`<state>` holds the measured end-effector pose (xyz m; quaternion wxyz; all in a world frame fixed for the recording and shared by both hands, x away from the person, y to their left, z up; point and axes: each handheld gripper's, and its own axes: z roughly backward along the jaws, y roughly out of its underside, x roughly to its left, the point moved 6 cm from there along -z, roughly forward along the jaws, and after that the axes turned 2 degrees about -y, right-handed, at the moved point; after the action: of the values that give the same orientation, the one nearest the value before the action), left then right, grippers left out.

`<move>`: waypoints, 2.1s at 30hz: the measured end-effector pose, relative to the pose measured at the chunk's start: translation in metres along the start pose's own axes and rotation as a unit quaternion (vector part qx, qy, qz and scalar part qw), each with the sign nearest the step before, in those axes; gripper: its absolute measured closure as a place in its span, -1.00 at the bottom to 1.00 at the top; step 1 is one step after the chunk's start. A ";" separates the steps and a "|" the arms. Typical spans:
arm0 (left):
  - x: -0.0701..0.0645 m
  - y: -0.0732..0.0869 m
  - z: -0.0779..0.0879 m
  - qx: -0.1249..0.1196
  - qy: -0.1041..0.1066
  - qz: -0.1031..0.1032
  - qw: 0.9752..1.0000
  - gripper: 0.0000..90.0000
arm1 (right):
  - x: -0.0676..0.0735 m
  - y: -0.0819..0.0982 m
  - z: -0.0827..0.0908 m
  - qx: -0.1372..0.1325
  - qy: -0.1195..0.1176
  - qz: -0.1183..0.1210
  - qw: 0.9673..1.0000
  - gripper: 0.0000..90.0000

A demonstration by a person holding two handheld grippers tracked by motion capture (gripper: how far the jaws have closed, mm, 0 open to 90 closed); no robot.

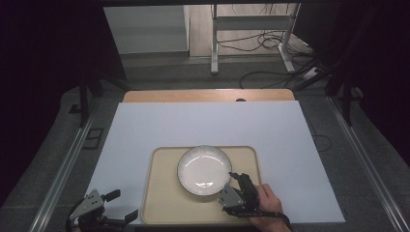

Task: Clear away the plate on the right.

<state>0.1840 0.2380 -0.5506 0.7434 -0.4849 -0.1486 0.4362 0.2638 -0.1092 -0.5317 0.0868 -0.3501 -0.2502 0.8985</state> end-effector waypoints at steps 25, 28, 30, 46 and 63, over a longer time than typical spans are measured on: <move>0.000 0.000 0.000 0.001 -0.001 0.002 1.000 -1.00 | -0.022 0.022 0.013 -0.030 -0.049 -0.135 0.989 -0.67; 0.000 0.000 0.000 0.001 -0.001 0.001 1.000 -1.00 | -0.024 0.026 0.016 -0.032 -0.053 -0.147 0.987 -0.70; 0.000 0.000 0.000 0.001 -0.001 0.001 1.000 -1.00 | -0.024 0.028 0.017 -0.034 -0.056 -0.153 0.986 -0.74; 0.000 0.000 0.000 0.001 -0.001 0.003 1.000 -1.00 | -0.029 0.052 0.027 -0.042 -0.072 -0.207 0.975 -0.88; 0.001 0.001 0.000 -0.001 0.001 0.004 1.000 -1.00 | -0.032 0.069 0.033 -0.051 -0.089 -0.253 0.962 -1.00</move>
<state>0.1837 0.2389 -0.5510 0.7415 -0.4865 -0.1460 0.4384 0.2660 -0.1920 -0.5273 0.2708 -0.1977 -0.3832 0.8607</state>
